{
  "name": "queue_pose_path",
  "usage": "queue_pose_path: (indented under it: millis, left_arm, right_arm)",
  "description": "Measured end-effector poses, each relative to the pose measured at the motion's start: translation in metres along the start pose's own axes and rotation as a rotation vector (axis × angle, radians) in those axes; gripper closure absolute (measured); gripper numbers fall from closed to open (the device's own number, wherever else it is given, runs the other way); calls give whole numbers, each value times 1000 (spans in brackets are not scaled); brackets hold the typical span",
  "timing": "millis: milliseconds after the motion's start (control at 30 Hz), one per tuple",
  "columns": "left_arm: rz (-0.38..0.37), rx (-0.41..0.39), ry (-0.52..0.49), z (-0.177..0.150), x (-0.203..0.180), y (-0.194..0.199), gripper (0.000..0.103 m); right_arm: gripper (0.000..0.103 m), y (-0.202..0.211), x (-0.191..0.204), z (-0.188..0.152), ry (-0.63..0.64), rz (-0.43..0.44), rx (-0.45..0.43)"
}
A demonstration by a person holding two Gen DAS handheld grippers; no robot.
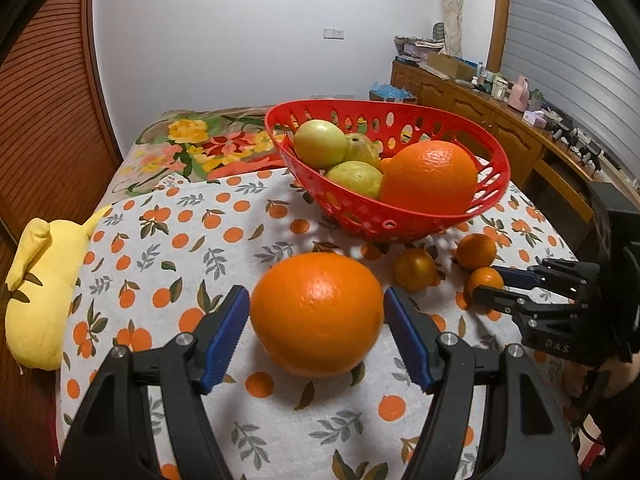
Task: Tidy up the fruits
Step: 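Move the left tool to a large orange while the right tool approaches another mandarin, then close the left tool on the large orange while the right tool grasps the mandarin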
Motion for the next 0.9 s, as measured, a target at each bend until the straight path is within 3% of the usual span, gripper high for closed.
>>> queue_pose_path:
  millis: [300,467,700,900]
  left_arm:
    - [-2,11,6,0,0,-14,29]
    - [7,32,0,-5,-1,-25,20]
    - [-85,65,59,-8,2,-42,18]
    - [-30,98,36,-13,-1,-54,18]
  right_arm:
    - [69,0,1,0,1,-2,0]
    - [69,0,1,1,1,-2,0]
    - [69,-1,1,0,6,-7,0]
    - [69,-1,1,0,6,-7,0]
Point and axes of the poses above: each gripper's, at about its wrist camera, not at the fingertips, and y roughly against the way its jaws point, x to its left, z to its top, the point moved 4 cm from there along -y, roughly the way its jaws point, and after that the axes turned 2 degrees about z, right-handed, at the moved point
